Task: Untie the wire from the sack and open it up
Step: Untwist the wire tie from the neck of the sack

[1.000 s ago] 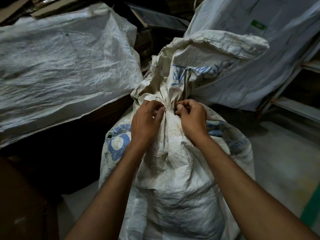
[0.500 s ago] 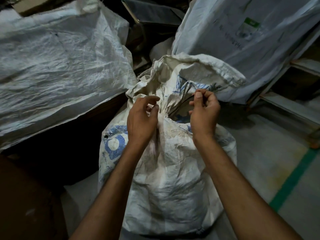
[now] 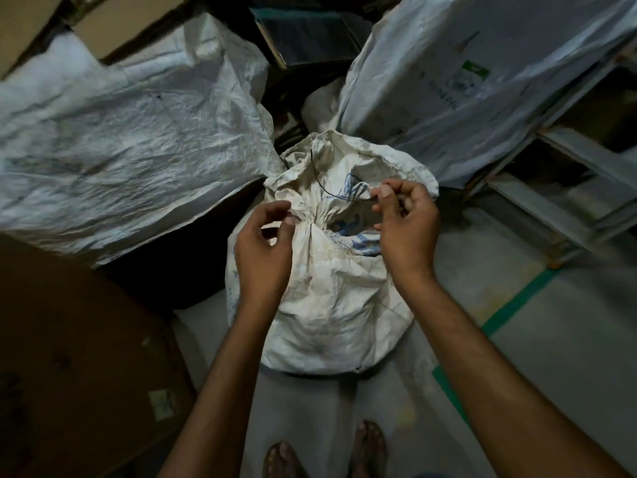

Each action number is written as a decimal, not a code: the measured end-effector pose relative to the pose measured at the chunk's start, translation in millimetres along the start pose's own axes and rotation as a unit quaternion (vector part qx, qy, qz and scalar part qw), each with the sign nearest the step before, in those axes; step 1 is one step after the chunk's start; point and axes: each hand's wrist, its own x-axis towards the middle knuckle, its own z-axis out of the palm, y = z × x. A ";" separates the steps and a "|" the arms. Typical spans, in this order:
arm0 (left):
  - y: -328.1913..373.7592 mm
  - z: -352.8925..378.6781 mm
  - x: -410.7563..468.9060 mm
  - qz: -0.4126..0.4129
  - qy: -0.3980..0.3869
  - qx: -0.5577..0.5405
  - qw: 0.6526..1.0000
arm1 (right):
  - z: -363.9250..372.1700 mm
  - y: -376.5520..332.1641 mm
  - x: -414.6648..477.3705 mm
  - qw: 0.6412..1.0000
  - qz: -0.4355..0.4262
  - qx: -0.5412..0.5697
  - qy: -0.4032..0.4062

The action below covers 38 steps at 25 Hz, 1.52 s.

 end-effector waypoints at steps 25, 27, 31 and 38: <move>233.7 -295.5 -195.3 -0.027 0.237 0.036 0.971 | 35.5 -320.5 -233.0 0.915 0.071 0.034 -0.396; 215.5 -331.7 -204.1 -0.043 0.268 0.041 0.962 | 69.8 -321.8 -259.1 0.902 0.060 0.018 -0.428; 174.6 -403.9 -214.2 -0.095 0.317 0.045 0.942 | 140.4 -320.5 -308.8 0.880 0.040 -0.035 -0.472; 112.3 -492.3 -189.0 -0.153 0.310 0.075 0.935 | 268.5 -288.5 -372.2 0.858 -0.062 -0.149 -0.487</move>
